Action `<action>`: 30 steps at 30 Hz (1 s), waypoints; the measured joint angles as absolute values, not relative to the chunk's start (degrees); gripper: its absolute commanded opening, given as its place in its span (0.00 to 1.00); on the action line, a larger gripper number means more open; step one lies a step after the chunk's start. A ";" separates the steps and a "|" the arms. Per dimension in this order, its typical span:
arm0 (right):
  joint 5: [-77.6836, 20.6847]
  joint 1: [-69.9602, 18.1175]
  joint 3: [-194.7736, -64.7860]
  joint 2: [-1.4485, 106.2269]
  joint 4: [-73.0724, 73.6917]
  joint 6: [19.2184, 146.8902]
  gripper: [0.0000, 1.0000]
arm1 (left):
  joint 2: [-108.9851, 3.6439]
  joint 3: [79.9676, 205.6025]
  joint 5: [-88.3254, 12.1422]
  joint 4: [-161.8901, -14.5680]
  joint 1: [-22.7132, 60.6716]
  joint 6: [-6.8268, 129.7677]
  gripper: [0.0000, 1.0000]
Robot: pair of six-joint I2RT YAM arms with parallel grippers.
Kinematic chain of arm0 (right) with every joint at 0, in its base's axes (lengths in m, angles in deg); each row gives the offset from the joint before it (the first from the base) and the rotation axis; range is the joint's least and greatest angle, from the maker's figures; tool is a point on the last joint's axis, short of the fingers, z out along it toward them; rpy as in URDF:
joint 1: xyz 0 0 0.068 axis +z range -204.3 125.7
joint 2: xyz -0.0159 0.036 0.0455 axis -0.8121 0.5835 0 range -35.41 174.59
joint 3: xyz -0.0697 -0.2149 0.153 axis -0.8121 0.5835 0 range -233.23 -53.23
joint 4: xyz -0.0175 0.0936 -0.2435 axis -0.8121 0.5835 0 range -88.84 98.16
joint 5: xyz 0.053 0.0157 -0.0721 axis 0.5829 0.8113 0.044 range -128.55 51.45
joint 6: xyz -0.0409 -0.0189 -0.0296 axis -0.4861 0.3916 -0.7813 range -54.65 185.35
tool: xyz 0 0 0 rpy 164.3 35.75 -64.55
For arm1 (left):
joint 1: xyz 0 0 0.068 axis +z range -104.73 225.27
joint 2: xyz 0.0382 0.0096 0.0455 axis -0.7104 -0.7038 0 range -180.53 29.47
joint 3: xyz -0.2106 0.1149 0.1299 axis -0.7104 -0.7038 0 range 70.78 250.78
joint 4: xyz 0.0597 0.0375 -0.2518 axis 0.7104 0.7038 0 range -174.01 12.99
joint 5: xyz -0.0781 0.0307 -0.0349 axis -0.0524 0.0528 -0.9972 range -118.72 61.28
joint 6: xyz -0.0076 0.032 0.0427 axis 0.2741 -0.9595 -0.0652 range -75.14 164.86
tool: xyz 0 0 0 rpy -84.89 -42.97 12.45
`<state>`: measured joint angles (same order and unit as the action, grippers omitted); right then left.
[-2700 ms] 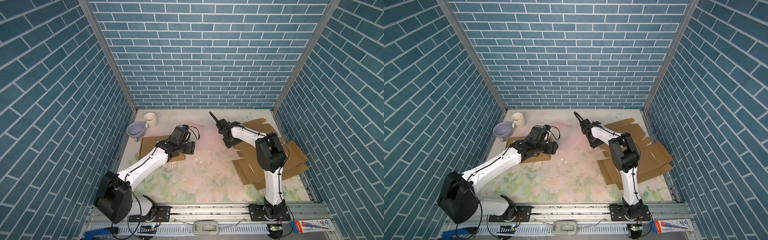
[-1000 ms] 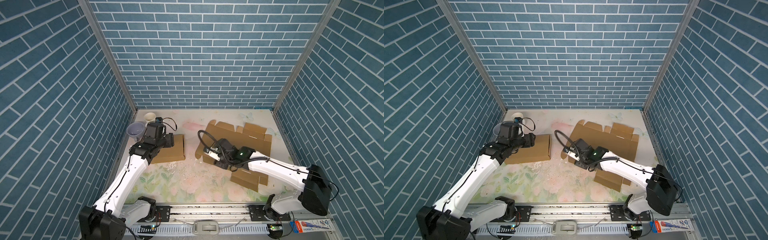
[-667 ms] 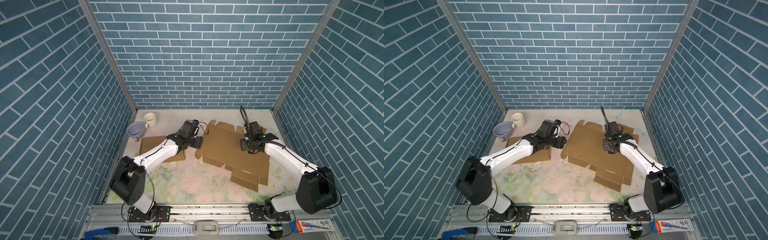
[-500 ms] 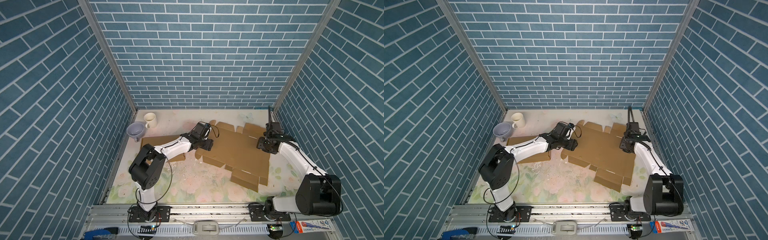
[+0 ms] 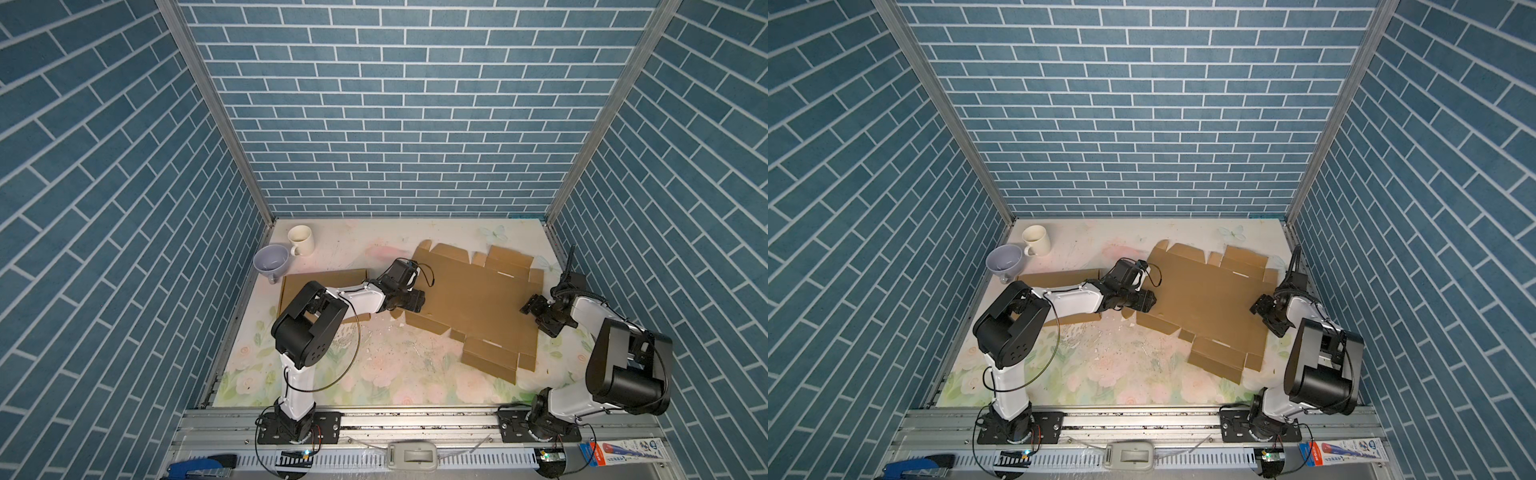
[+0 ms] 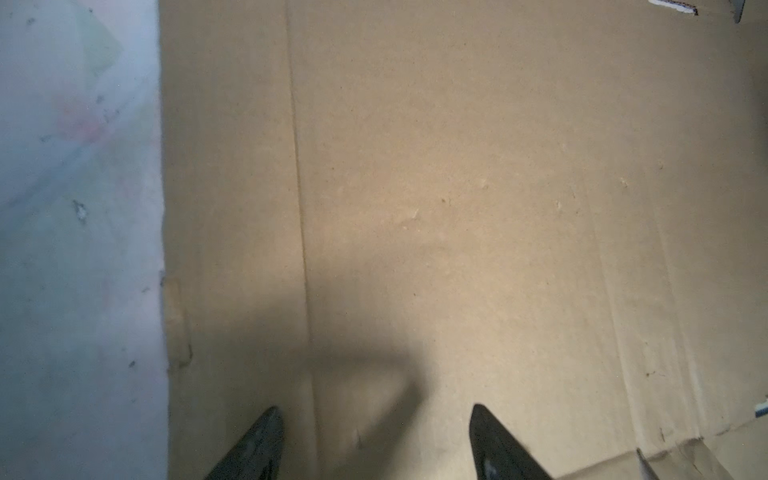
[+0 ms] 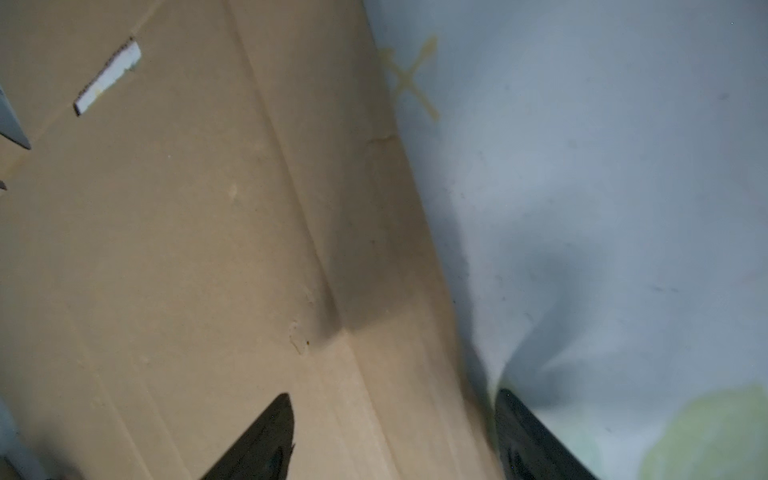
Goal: Fold the paper box
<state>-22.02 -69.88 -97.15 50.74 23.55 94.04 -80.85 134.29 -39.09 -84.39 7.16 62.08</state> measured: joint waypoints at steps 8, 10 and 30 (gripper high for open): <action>-17.25 -69.64 -97.15 51.74 21.17 93.85 0.64 | -76.68 126.25 -38.57 -90.93 7.51 65.27 0.72; -16.51 -69.13 -97.15 51.74 21.19 93.80 0.63 | -74.99 123.93 -38.39 -91.80 7.53 66.36 0.71; -19.26 -68.48 -106.00 59.81 22.92 93.08 0.73 | -70.64 118.71 -37.74 -92.15 7.49 68.90 0.72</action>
